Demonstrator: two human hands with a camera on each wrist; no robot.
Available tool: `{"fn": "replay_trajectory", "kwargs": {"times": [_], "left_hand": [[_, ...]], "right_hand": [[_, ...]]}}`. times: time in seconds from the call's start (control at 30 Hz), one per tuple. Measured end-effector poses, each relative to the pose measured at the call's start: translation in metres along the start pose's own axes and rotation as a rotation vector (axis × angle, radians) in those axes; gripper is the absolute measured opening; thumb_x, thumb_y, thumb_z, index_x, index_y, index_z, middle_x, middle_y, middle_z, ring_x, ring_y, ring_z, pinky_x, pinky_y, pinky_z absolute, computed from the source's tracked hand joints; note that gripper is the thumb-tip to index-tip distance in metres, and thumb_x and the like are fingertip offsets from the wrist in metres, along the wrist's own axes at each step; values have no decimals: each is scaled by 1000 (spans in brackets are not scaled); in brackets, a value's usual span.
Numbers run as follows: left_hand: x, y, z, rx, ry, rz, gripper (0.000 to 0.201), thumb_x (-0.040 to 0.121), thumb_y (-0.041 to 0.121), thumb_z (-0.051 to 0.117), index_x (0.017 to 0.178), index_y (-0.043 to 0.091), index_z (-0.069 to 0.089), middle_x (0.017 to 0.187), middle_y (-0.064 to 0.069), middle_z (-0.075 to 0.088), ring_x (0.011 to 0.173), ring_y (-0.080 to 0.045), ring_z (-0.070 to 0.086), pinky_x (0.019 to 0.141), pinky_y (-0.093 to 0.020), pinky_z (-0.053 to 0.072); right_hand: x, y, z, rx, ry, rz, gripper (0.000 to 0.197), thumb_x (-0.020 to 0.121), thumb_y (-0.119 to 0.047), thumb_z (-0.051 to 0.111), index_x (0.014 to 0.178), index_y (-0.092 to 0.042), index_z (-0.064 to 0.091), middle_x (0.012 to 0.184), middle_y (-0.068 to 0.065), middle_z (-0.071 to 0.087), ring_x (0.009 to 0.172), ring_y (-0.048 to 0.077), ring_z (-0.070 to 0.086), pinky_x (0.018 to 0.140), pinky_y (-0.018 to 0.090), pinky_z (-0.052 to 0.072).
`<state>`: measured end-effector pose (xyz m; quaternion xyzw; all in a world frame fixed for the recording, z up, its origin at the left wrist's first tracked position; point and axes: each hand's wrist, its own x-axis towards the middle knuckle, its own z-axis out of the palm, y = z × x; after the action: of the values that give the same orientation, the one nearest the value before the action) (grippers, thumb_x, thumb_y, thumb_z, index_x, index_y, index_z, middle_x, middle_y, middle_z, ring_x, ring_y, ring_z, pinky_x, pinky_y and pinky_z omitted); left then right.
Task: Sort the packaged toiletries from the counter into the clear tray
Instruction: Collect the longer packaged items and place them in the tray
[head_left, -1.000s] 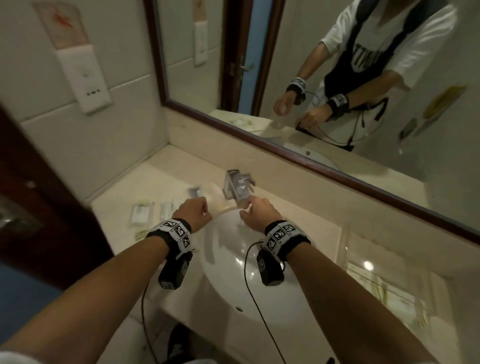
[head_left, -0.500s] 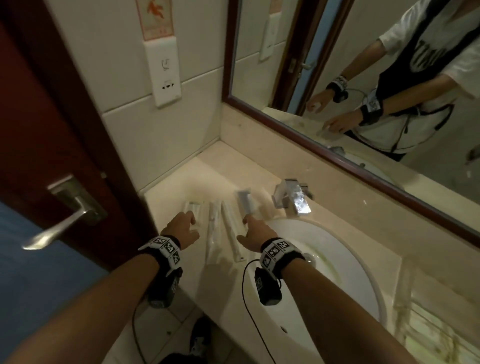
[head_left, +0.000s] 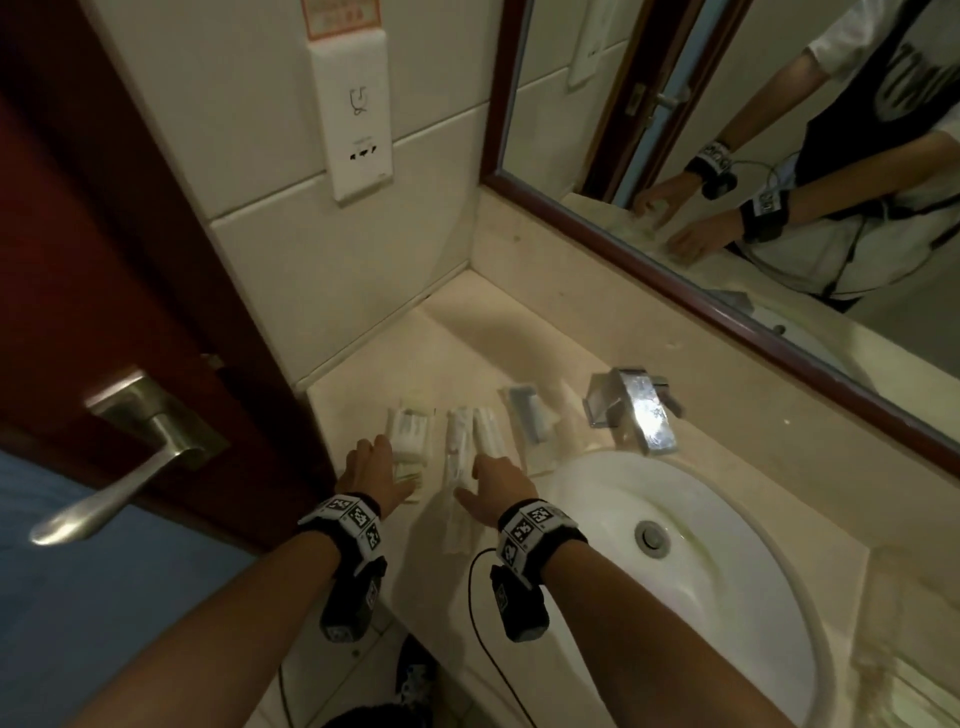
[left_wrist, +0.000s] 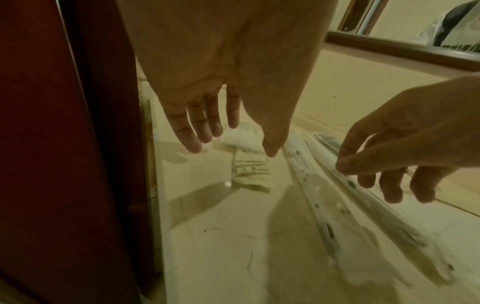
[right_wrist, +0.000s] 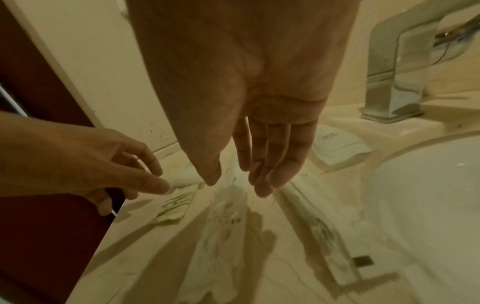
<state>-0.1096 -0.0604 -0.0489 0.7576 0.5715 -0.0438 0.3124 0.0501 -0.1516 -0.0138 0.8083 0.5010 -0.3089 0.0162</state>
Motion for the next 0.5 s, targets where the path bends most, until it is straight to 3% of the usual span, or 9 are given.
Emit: {"fn": "replay_trajectory", "kwargs": {"times": [0.1,0.2,0.3,0.4,0.5], "left_hand": [[7,4,2,-66,22,-71,69,73,43,74,120,8,37,126,-16,44,118,-35,46,88,-45,48],[12,10,3,-118,28,-147,79,69,43,77,124,7,31,129,-18,45,119,-37,48,87,-46,49],[13,16,10,-134,16,-195,100,68,41,77,139,11,14,134,-19,42,121,-37,46,91,-45,48],[8,21,20,-155,14,-168,102,75,26,74,146,20,1,134,-21,40,119,-37,47,95,-44,45],[10,25,26,-248,47,-110,95,74,10,72,143,22,8,124,-23,45,105,-38,55,90,-43,50]], "right_hand": [[10,-7,7,37,3,50,47,90,-48,58,113,-7,56,109,12,57,99,30,59,73,34,44],[18,-11,14,57,10,70,47,87,-49,62,106,-7,60,108,12,62,100,30,62,74,34,48],[24,-13,20,46,28,86,42,85,-48,64,100,-9,62,104,10,65,95,30,64,77,36,53],[30,-10,22,98,11,121,37,84,-40,66,102,-9,62,108,10,64,98,29,64,82,37,56],[35,-4,18,153,-32,133,37,85,-34,67,109,-6,60,113,12,61,105,31,62,82,36,53]]}}
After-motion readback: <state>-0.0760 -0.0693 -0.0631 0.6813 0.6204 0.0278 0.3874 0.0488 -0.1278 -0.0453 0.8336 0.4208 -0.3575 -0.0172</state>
